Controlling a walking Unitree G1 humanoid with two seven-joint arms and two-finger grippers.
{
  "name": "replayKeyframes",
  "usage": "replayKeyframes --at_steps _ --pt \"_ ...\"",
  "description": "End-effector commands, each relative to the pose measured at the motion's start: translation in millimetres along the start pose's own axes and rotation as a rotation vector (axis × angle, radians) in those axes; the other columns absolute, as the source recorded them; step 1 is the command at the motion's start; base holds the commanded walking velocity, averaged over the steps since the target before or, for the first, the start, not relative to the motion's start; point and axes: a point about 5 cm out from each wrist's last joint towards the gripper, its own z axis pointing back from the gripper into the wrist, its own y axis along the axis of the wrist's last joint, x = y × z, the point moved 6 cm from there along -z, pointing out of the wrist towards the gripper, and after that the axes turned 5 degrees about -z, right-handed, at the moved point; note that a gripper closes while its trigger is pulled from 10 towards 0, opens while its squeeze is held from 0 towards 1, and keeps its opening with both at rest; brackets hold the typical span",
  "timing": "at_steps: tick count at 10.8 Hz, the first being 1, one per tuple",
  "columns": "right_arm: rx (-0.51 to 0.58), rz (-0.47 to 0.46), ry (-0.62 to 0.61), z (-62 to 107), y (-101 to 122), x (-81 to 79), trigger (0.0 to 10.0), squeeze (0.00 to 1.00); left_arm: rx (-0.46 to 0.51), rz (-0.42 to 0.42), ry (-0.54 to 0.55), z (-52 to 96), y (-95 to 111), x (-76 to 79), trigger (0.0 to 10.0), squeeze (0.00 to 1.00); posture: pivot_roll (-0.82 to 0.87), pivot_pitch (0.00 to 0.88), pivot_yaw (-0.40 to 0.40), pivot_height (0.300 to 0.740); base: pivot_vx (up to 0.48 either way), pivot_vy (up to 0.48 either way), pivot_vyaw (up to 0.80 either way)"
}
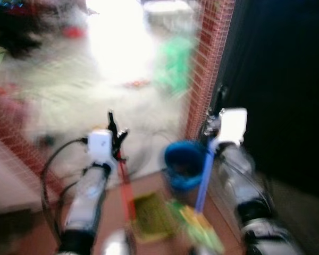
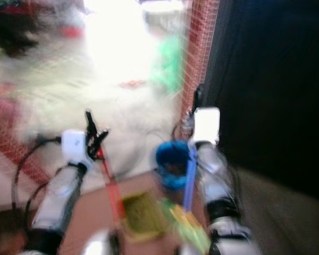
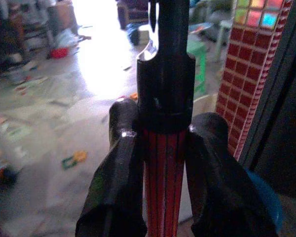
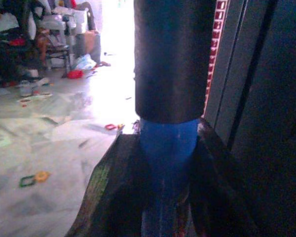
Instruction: Sweep floor
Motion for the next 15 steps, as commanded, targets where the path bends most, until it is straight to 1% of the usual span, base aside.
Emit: replayKeyframes --at_steps 1,7,11,15 --pt "0.034 -0.024 0.000 -2.4 8 -2.5 10.0 0.00 0.041 -0.014 0.000 -5.0 14 -2.5 10.0 0.00 -0.03 0.000 0.042 0.740 -0.270 0.000 0.00" --pt "0.043 -0.012 0.021 -7.9 12 -5.2 10.0 0.00 0.056 -0.001 0.014 -7.4 18 -2.1 10.0 0.00 -0.02 0.000 0.028 0.740 -0.251 0.000 0.00" --pt "0.049 -0.021 0.032 -10.7 14 -9.7 10.0 0.00 0.059 0.003 0.009 -9.3 19 2.3 10.0 0.00 -0.03 0.000 0.029 0.740 0.000 0.000 0.00" --pt "0.045 -0.008 0.049 -10.4 12 -14.1 10.0 0.00 0.048 0.008 0.006 -5.5 14 4.8 10.0 0.00 -0.03 0.000 0.026 0.740 0.000 0.000 0.00"
